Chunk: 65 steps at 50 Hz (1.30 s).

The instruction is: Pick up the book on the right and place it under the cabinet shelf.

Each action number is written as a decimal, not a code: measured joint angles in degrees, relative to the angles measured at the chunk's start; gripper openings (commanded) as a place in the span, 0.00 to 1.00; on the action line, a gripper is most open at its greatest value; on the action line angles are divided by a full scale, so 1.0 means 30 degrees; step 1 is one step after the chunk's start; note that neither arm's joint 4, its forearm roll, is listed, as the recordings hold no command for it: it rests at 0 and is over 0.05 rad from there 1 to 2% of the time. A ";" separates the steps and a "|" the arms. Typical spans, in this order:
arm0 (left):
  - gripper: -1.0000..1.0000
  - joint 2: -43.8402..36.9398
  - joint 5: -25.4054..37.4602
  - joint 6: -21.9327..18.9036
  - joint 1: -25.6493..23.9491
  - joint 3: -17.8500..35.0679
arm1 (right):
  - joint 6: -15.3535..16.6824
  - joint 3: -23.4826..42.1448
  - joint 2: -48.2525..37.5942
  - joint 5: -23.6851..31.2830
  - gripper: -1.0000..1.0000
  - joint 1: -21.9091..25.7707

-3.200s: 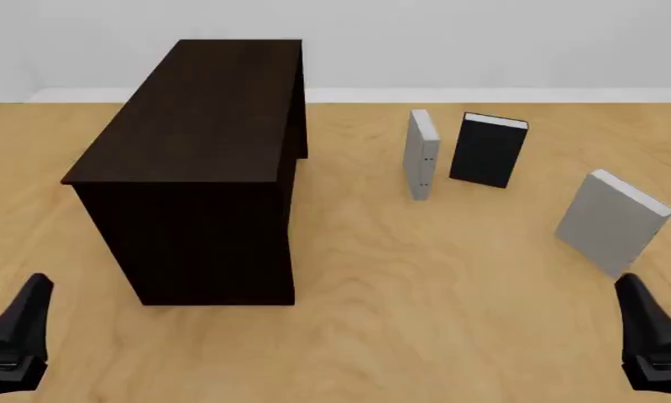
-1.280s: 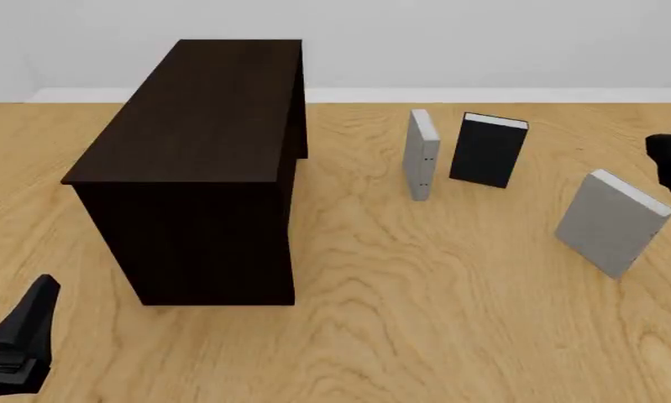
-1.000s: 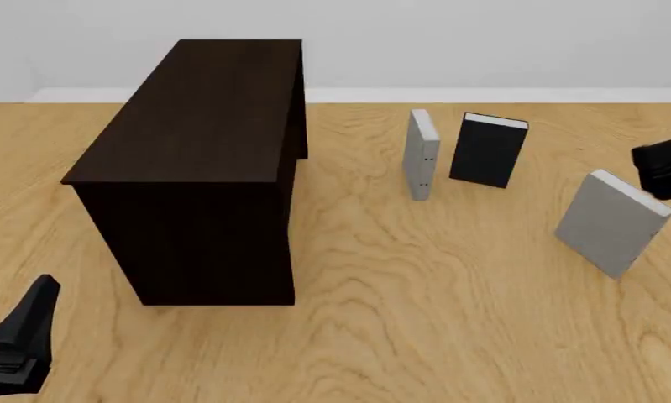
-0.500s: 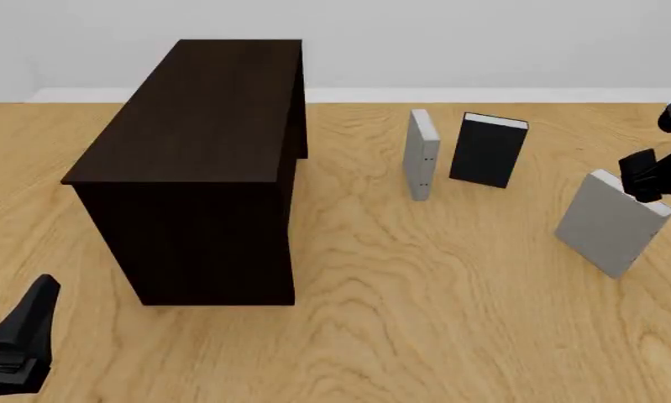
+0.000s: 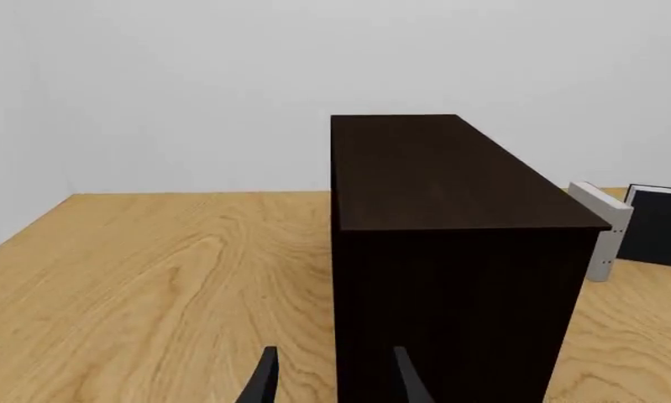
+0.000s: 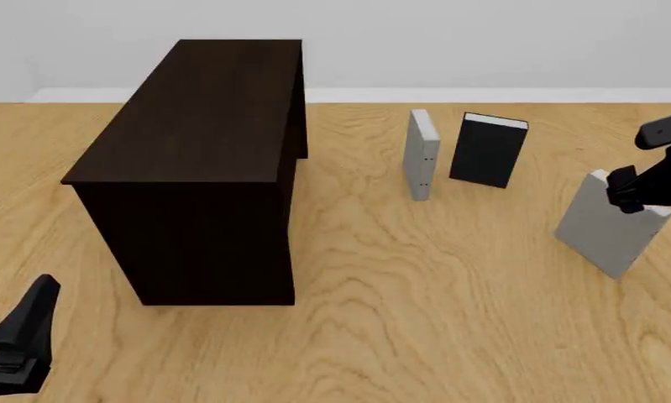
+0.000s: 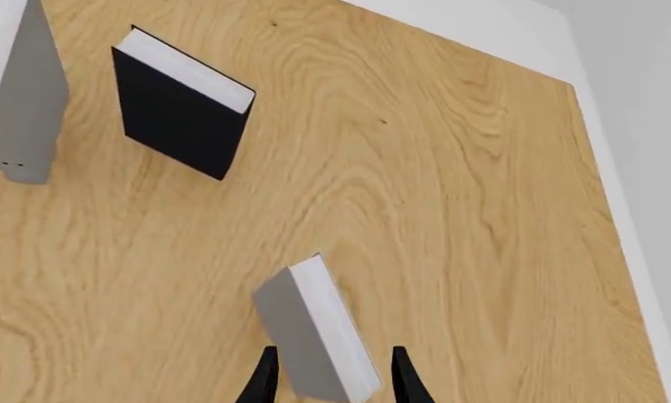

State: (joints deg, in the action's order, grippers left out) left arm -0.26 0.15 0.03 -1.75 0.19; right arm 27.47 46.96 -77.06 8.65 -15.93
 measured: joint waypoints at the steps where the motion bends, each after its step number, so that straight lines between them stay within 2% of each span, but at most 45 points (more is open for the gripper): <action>1: 1.00 0.0000 0.0000 0.0000 0.0000 0.0000 | 0.0015 0.0014 -0.0139 -0.0074 1.00 -0.0028; 45: 1.00 0.0000 0.0002 -0.0001 0.0001 0.0000 | 0.0127 0.0175 -0.5045 -0.2774 1.00 -0.1009; 46: 1.00 0.0000 0.0002 0.0000 0.0000 0.0000 | 0.0147 0.0136 -0.5080 -0.2834 0.00 -0.1011; 55: 1.00 0.0000 0.0002 0.0001 0.0001 0.0000 | 0.0345 -0.0152 -0.4552 -0.2790 0.00 -0.0752; 65: 1.00 0.0000 0.0002 0.0001 0.0000 0.0000 | 0.0097 -0.0463 -0.4137 -0.2392 0.00 -0.0484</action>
State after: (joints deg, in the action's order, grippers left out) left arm -0.26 0.16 0.03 -1.75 0.19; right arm 27.76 45.57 -89.48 1.48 -17.38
